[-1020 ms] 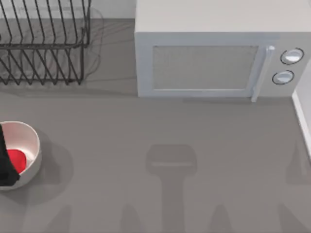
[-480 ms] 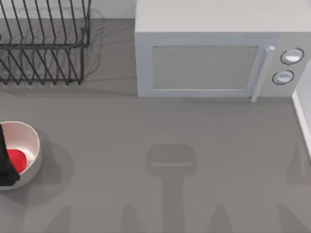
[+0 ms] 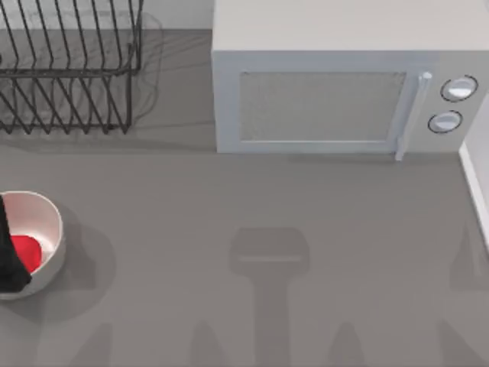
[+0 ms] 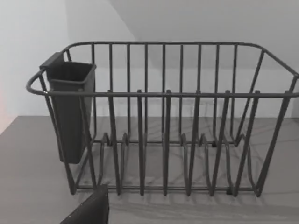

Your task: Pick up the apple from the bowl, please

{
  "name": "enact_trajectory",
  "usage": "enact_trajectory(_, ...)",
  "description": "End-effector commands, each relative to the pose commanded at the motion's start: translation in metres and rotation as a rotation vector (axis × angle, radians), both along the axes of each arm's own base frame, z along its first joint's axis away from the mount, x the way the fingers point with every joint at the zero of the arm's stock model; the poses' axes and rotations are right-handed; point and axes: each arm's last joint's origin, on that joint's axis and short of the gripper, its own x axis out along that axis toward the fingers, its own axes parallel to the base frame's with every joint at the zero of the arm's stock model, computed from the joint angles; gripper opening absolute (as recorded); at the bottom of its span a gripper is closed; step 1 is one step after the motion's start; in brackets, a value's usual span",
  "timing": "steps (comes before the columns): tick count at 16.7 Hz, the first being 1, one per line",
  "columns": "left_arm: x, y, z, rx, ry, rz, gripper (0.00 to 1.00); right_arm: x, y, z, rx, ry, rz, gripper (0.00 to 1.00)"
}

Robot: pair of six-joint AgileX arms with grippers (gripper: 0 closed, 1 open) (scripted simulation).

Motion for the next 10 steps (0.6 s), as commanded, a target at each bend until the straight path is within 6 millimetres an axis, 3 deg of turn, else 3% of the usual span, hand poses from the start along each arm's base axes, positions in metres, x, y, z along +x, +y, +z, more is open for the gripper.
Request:
enact_trajectory(6,0.011,0.0,0.036,0.003,0.265,-0.002,1.0,0.0,0.0,0.0,0.0,0.0,0.0,1.0)
enact_trajectory(10,0.045,0.0,0.063,0.006,0.606,-0.005,1.0,0.0,0.0,0.0,0.0,0.0,0.0,1.0)
